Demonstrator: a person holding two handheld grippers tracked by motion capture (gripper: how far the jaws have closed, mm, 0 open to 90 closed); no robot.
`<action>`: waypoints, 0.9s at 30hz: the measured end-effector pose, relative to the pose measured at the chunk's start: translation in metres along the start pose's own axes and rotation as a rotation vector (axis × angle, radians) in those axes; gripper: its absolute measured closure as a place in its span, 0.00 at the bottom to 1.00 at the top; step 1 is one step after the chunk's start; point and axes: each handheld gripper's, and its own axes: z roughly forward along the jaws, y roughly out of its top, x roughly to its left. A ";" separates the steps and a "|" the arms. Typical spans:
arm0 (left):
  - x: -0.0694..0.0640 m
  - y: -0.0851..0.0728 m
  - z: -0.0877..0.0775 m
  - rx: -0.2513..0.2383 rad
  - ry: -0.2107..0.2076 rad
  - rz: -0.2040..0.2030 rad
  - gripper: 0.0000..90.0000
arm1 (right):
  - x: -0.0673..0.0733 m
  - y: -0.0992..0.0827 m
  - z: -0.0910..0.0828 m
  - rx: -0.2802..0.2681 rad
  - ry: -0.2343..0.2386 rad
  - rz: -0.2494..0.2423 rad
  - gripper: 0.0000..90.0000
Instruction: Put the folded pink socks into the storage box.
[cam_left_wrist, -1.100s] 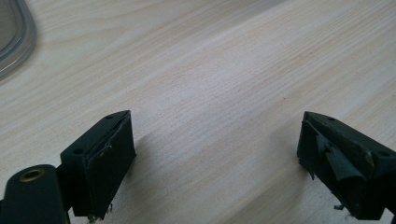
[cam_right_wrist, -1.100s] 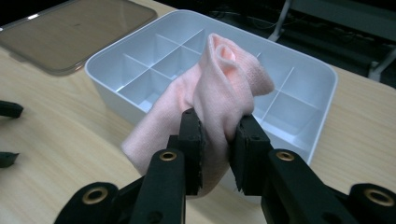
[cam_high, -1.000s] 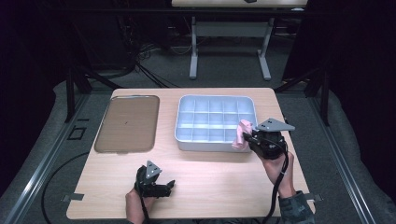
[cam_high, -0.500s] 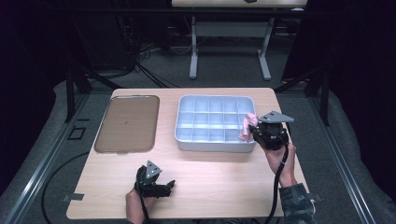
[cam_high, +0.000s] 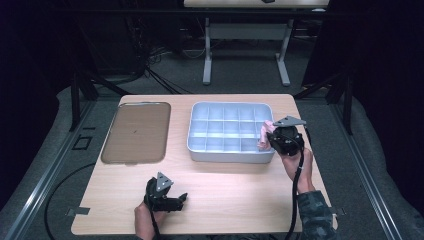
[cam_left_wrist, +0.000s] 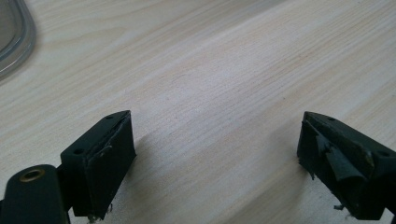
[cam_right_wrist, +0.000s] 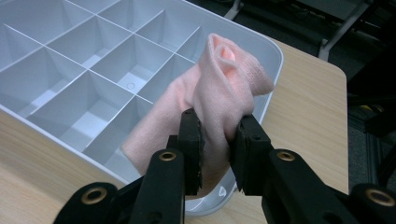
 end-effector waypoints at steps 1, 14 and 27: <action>0.000 0.000 0.000 0.000 0.000 -0.001 0.12 | 0.000 0.000 0.002 0.003 -0.004 0.001 0.83; 0.000 0.000 0.000 -0.001 0.001 -0.004 0.12 | 0.001 -0.010 0.029 0.077 -0.042 -0.038 0.83; 0.000 0.000 0.000 -0.002 0.000 -0.004 0.12 | 0.000 -0.014 0.047 0.125 -0.044 -0.045 0.83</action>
